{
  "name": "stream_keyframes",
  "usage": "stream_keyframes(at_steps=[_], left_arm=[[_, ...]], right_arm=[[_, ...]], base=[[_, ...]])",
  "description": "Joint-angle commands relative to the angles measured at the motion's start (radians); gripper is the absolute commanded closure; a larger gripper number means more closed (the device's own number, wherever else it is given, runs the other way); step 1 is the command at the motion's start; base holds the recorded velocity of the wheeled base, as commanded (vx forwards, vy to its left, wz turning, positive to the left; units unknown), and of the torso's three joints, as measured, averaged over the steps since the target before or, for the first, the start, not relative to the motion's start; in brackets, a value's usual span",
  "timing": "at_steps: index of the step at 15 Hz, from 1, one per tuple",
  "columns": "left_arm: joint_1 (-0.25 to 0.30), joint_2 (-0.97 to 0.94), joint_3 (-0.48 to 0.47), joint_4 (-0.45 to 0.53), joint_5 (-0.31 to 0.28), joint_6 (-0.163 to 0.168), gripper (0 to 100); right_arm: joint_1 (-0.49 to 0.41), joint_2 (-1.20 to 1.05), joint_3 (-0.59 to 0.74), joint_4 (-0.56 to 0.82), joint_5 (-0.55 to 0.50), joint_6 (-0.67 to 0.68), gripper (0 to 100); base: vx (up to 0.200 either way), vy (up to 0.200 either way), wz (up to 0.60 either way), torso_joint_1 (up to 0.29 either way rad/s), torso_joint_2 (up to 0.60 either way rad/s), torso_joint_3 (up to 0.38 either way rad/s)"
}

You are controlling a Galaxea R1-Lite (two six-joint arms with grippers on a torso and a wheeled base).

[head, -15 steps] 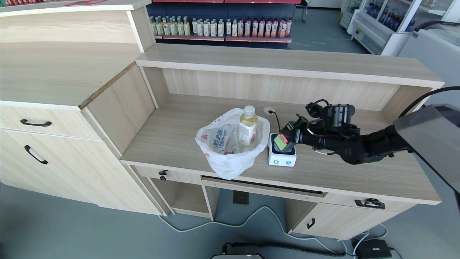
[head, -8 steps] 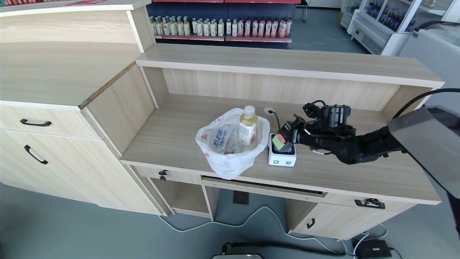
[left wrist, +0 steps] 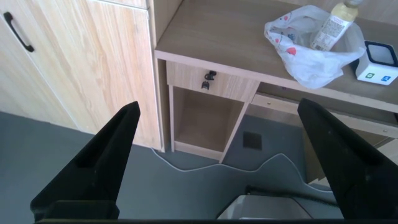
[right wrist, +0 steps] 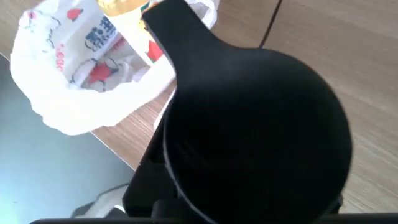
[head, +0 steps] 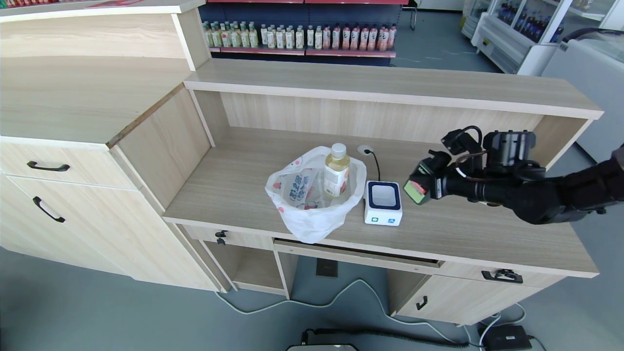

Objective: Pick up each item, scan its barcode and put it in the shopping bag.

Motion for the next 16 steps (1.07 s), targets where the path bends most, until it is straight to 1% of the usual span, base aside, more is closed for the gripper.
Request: stream_keyframes(at_steps=[1,2,4,5,6,9,10,11,12,13,16], left_arm=[[0.0,0.0,0.0,0.0,0.0,0.0,0],[0.0,0.0,0.0,0.0,0.0,0.0,0],[0.0,0.0,0.0,0.0,0.0,0.0,0],[0.0,0.0,0.0,0.0,0.0,0.0,0],[0.0,0.0,0.0,0.0,0.0,0.0,0],[0.0,0.0,0.0,0.0,0.0,0.0,0],[0.0,0.0,0.0,0.0,0.0,0.0,0],[0.0,0.0,0.0,0.0,0.0,0.0,0],[0.0,0.0,0.0,0.0,0.0,0.001,0],[0.0,0.0,0.0,0.0,0.0,0.0,0],[0.0,0.0,0.0,0.0,0.0,0.0,0]], right_arm=[[-0.192,-0.356,0.247,0.073,-0.004,-0.382,100],[-0.214,-0.416,0.247,0.134,-0.002,-0.425,100],[-0.215,-0.461,0.248,0.145,0.001,-0.437,100],[-0.209,-0.467,0.253,0.091,0.03,-0.437,100],[-0.188,-0.458,0.256,0.025,0.032,-0.437,100],[-0.133,-0.413,0.241,-0.09,0.033,-0.428,100],[-0.103,-0.378,0.233,-0.151,0.038,-0.426,100],[-0.061,-0.315,0.218,-0.246,0.038,-0.426,100],[-0.027,-0.27,0.208,-0.308,0.038,-0.42,100],[0.016,-0.209,0.198,-0.361,0.038,-0.363,100],[0.144,-0.094,0.187,-0.446,0.038,-0.093,100]], base=[[0.0,0.0,0.0,0.0,0.0,0.0],[0.0,0.0,0.0,0.0,0.0,0.0],[0.0,0.0,0.0,0.0,0.0,0.0],[0.0,0.0,0.6,0.007,0.0,0.002],[0.0,0.0,0.6,0.002,0.0,0.002],[0.0,0.0,0.6,0.001,0.0,0.004],[0.0,0.0,0.6,0.002,0.01,0.002],[0.0,0.0,0.0,0.0,0.0,0.0],[0.0,0.0,0.0,0.0,0.0,0.0],[0.0,0.0,0.0,0.0,0.0,0.0],[0.0,0.0,0.0,0.0,0.0,0.0]])
